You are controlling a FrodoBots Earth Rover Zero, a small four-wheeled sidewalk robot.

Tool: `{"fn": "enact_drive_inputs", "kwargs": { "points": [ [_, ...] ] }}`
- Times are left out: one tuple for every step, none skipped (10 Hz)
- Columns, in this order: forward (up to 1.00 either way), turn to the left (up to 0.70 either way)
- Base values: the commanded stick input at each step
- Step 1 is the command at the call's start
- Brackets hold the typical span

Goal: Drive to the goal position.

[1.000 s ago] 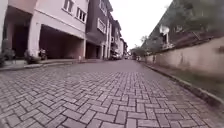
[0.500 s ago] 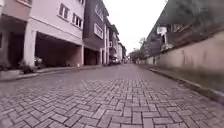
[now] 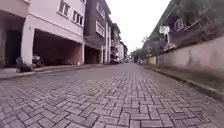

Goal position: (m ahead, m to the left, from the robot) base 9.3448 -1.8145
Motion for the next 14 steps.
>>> {"fn": "enact_drive_inputs", "kwargs": {
  "points": [
    [0.70,-0.30],
    [0.70,-0.34],
    [0.70,-0.12],
    [0.70,0.00],
    [0.70,0.00],
    [0.70,0.00],
    [0.70,0.00],
    [0.70,0.00],
    [0.70,0.00],
    [0.70,0.00],
    [0.70,0.00],
    [0.70,0.00],
    [0.70,0.00],
    [0.70,0.00]
  ]
}}
